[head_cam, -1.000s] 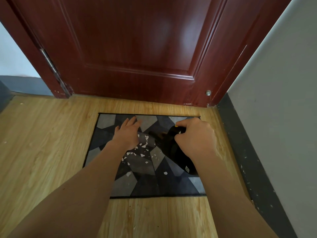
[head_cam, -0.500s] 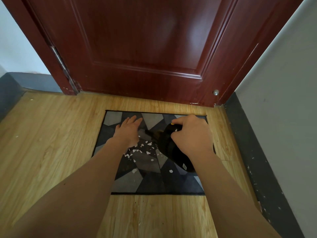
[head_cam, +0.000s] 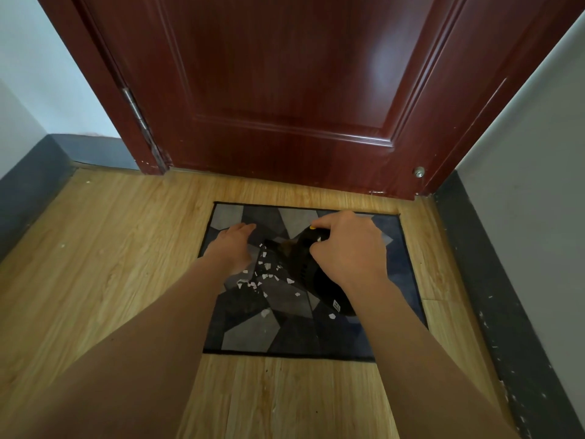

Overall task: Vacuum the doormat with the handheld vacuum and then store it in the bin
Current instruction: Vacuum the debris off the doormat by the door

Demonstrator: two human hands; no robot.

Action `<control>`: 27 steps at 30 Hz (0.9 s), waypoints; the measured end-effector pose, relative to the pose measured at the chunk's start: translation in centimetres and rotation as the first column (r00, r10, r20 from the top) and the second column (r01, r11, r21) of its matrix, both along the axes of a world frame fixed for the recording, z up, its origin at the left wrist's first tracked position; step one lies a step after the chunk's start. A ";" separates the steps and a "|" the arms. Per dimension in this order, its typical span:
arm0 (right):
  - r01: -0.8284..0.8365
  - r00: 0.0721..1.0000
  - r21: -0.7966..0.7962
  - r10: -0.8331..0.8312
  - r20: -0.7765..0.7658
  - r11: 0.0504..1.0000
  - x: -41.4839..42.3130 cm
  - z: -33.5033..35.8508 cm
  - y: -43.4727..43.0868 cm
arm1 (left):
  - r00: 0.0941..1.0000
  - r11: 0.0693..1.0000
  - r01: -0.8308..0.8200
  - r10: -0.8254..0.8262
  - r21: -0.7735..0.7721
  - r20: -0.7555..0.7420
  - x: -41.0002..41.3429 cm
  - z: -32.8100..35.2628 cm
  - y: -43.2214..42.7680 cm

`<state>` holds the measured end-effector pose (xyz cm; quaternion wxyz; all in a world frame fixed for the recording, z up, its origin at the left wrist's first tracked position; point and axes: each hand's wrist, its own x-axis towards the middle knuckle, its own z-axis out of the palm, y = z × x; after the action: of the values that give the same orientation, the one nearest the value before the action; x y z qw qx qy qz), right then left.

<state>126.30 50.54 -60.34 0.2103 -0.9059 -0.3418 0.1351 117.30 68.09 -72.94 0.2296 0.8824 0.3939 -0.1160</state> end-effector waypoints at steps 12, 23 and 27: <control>-0.016 1.000 0.000 0.016 0.003 1.000 -0.5 -0.6 1.0 | 1.000 1.000 0.006 -0.006 0.001 -0.004 -0.8 0.2 0.4; 0.081 0.995 -0.007 -0.080 0.058 0.997 1.2 -0.7 -1.1 | 0.996 0.998 0.067 -0.066 -0.022 0.056 1.3 0.1 -1.0; 0.115 0.991 0.005 -0.115 0.065 0.993 1.6 -0.9 -1.4 | 0.995 0.997 0.069 -0.067 -0.023 0.069 1.4 0.1 -1.0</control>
<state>127.94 49.09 -61.26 0.2072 -0.9279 -0.2957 0.0927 118.68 67.07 -72.88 0.2498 0.8958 0.3542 -0.0984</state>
